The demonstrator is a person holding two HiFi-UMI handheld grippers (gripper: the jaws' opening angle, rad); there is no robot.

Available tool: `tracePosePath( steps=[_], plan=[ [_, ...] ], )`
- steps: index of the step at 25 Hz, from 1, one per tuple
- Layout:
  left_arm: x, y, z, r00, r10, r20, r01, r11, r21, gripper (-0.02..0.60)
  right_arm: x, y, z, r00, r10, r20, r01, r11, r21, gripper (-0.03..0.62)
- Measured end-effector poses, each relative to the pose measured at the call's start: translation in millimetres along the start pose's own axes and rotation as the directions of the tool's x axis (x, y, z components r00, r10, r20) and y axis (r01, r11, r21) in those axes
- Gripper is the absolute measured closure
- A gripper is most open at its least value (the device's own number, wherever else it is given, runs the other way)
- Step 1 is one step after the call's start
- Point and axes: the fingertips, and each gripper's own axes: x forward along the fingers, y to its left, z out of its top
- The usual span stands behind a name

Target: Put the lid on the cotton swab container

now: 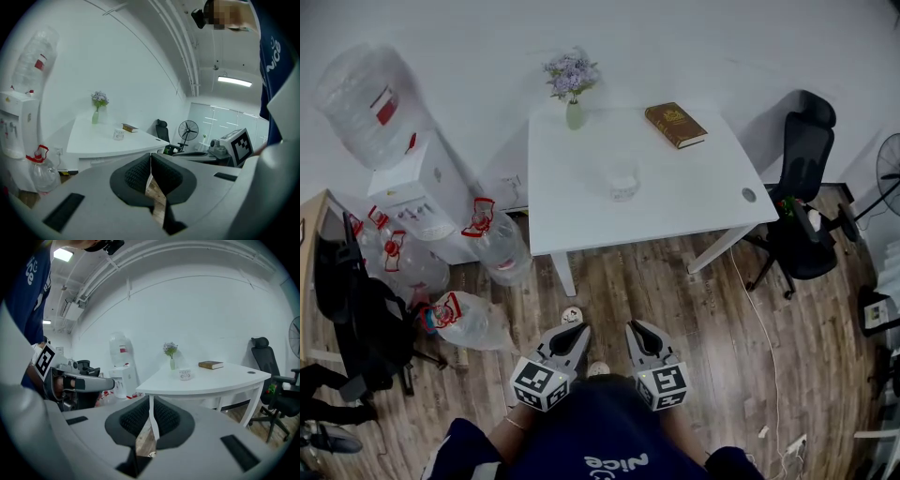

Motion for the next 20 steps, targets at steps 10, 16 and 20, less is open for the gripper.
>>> tracePosePath(
  steps=[10, 16, 20],
  plan=[
    [84.2, 84.9, 43.3, 0.998, -0.061, -0.016, 0.062, 0.997, 0.051, 0.56, 84.4, -42.1, 35.0, 0.999, -0.051, -0.003, 0.051, 0.996, 0.075, 0.537],
    [150.1, 133.2, 82.8, 0.987, -0.158, -0.034, 0.161, 0.982, 0.1, 0.56, 146.2, -90.5, 72.8, 0.989, -0.144, 0.012, 0.143, 0.985, 0.093, 0.537],
    [175.4, 156.7, 100.5, 0.973, -0.227, -0.053, 0.232, 0.964, 0.132, 0.56, 176.9, -104.0, 82.2, 0.98, -0.199, 0.018, 0.196, 0.973, 0.125, 0.537]
  ],
)
